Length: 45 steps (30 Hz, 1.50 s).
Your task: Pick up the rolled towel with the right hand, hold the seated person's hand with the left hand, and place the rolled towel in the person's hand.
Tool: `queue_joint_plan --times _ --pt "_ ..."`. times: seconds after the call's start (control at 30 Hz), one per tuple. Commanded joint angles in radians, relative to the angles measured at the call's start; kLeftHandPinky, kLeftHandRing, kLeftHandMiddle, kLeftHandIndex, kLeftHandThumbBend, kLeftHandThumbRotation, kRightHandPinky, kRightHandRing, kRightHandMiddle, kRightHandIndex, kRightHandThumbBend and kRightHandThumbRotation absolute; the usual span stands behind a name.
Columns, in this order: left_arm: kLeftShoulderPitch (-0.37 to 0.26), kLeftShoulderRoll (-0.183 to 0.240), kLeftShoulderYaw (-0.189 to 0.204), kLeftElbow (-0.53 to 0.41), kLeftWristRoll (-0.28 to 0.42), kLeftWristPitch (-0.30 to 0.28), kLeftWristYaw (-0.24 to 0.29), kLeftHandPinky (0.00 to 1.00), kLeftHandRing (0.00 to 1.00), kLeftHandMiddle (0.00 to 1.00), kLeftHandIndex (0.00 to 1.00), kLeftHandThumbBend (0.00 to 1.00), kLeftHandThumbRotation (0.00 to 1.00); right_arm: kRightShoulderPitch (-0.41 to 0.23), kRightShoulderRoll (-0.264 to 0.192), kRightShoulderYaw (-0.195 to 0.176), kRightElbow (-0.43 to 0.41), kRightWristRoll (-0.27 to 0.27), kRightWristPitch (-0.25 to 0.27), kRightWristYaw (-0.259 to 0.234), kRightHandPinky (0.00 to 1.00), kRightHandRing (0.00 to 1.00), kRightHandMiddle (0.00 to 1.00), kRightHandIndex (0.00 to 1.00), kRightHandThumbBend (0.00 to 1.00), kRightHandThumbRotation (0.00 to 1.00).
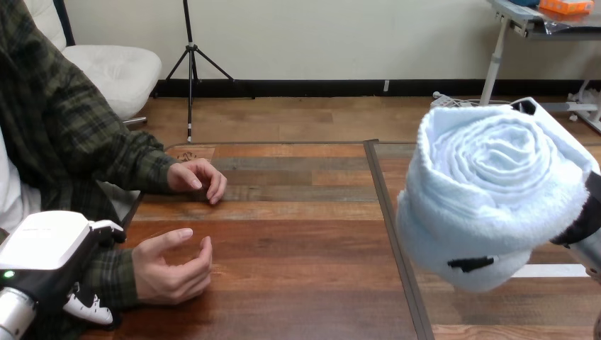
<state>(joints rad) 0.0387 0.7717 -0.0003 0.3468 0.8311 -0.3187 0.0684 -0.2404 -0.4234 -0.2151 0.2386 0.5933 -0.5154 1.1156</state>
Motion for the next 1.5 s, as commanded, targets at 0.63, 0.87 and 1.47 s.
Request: queue_joint_plan --times 0.63,0.87,1.47 --pt "-0.108 0.032 -0.068 0.093 -0.003 -0.013 0.043 0.57 0.62 0.67 0.69 1.00 0.13 -0.007 -0.008 -0.036 -0.123 0.139 0.108 0.050 0.22 0.30 0.37 0.37 0.79 0.11" --pt "-0.114 0.029 -0.082 0.119 -0.004 -0.019 0.054 0.53 0.58 0.63 0.66 1.00 0.12 -0.001 -0.013 -0.044 -0.146 0.167 0.164 0.053 0.22 0.30 0.37 0.37 0.79 0.07" --pt "-0.125 0.006 -0.097 0.172 -0.052 -0.034 0.053 0.41 0.45 0.50 0.54 0.93 0.01 0.003 -0.005 -0.074 -0.185 0.169 0.212 0.031 0.20 0.29 0.33 0.35 0.79 0.08"
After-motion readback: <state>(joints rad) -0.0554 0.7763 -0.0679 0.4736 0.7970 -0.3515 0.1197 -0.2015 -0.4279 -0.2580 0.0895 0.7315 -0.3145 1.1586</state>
